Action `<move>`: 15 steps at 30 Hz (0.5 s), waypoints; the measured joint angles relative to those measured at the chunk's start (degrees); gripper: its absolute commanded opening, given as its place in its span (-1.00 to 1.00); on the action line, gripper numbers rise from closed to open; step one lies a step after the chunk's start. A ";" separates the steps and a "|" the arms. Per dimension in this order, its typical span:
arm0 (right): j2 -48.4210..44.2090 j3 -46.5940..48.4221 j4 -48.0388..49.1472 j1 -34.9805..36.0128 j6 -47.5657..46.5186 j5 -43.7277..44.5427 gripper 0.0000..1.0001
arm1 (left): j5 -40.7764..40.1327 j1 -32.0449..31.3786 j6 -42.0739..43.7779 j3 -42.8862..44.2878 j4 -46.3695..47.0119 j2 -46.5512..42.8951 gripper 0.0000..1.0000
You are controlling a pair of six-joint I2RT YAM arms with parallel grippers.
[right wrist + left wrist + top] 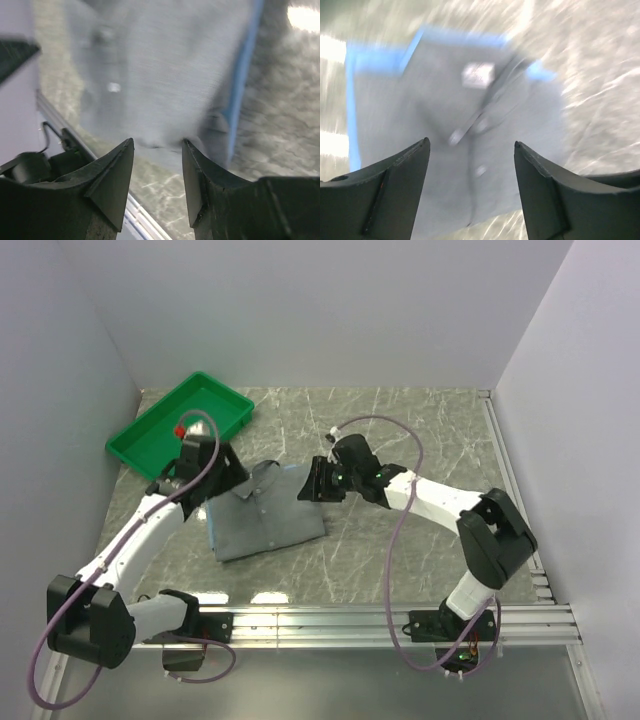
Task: Fold and stack the long sleeve shirts
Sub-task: Neatly place the folded shirt to the corner
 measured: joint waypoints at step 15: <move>-9.70 -0.63 -2.45 0.00 -3.56 1.81 0.05 | -3.21 -4.35 14.38 16.52 7.50 26.80 -0.13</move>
